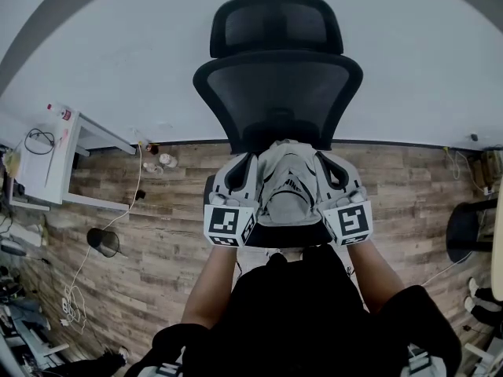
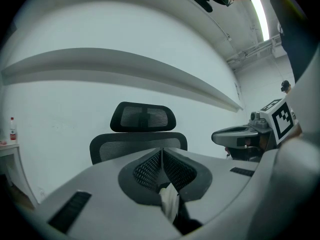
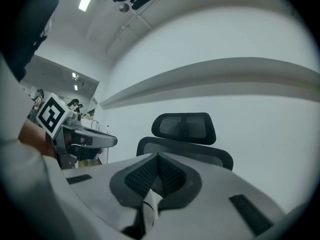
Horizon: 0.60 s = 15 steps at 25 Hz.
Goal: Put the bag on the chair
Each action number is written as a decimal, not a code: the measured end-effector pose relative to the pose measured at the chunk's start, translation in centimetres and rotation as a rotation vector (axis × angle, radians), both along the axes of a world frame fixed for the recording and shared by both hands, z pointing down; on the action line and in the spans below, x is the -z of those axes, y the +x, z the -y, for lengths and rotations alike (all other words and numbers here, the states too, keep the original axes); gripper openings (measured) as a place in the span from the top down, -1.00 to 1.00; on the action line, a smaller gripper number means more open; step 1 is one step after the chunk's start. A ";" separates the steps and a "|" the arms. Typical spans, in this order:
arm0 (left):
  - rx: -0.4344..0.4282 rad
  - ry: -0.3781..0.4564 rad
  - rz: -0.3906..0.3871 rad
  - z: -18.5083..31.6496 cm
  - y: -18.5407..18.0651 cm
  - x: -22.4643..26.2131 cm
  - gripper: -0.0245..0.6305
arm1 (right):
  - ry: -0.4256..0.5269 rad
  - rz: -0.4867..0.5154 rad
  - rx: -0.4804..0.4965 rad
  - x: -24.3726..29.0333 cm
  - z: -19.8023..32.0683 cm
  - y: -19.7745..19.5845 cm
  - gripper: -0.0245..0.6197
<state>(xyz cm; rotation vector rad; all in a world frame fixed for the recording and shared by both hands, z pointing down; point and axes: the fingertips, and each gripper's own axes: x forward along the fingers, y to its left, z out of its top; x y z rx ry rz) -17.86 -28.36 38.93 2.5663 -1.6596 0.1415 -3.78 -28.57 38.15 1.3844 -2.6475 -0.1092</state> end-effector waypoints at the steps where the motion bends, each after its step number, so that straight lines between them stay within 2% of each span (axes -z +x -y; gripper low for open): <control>1: -0.001 0.000 0.001 0.0 0.0 0.0 0.84 | 0.002 0.003 -0.003 0.0 0.0 0.0 0.86; 8: -0.012 -0.003 0.005 -0.5 -0.2 -0.1 0.83 | 0.025 0.001 0.000 0.5 -0.2 -0.6 0.86; 15: -0.017 0.010 0.006 -0.3 -0.3 0.6 0.83 | 0.032 0.041 0.028 1.7 -0.4 -1.1 0.86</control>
